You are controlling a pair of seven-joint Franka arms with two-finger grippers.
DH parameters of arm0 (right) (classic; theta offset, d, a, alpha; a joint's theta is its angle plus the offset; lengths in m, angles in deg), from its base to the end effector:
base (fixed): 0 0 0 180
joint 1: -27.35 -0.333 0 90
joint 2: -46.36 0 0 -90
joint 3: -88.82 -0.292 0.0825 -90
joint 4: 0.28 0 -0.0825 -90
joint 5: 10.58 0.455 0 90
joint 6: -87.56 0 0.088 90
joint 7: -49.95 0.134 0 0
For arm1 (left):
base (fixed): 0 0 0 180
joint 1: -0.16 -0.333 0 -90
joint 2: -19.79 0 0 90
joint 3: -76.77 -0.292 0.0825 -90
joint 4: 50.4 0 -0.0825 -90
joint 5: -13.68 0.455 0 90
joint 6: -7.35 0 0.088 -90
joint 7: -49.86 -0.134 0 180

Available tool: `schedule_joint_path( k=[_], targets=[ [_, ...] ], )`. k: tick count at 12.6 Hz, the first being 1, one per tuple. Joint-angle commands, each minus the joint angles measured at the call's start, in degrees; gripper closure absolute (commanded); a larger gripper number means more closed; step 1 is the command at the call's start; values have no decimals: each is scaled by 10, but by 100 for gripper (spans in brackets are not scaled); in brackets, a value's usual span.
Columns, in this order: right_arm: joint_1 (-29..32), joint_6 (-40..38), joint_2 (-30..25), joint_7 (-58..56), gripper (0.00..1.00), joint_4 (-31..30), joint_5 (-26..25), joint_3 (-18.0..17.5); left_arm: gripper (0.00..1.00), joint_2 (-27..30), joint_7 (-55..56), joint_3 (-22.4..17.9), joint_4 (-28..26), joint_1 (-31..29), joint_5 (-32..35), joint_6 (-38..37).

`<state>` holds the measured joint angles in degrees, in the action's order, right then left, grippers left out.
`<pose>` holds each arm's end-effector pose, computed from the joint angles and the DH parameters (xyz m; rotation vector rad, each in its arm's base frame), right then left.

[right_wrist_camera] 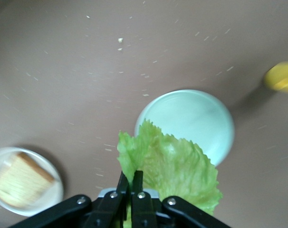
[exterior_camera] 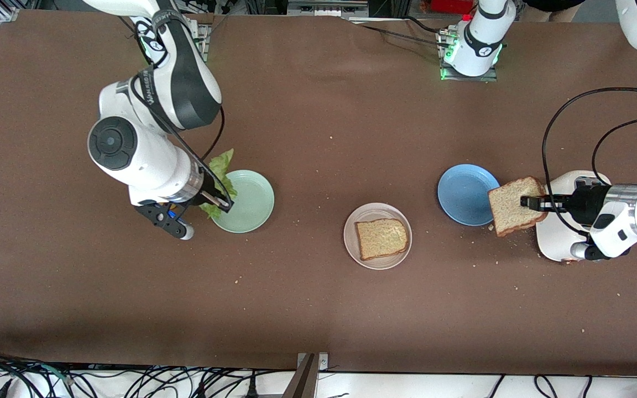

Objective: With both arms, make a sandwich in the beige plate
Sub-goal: 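Carry the lettuce leaf to the beige plate with the right gripper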

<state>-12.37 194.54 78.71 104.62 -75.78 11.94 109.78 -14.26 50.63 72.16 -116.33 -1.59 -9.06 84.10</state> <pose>0.6998 0.3289 0.3621 -2.8054 0.9982 0.1402 0.7267 0.0101 0.3832 2.7167 0.1467 -0.5337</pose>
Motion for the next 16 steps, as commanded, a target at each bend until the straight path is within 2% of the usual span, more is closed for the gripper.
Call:
schedule_joint_path(
  k=[1,4,7,12,16],
  targets=[
    [9,85,32,146,100,22,41,-40,100,-2,5,-1,10,-1,-7,-1],
    [9,224,87,302,100,44,75,-96,100,-2,5,-1,10,0,-7,-1],
    [10,335,175,473,100,121,81,-157,100,-3,5,-1,10,0,-7,-1],
    [25,443,278,588,100,182,82,-243,100,-3,5,-1,10,0,-7,-1],
    [36,494,319,618,100,188,88,-289,100,-3,5,-1,10,0,-7,-1]
  ],
)
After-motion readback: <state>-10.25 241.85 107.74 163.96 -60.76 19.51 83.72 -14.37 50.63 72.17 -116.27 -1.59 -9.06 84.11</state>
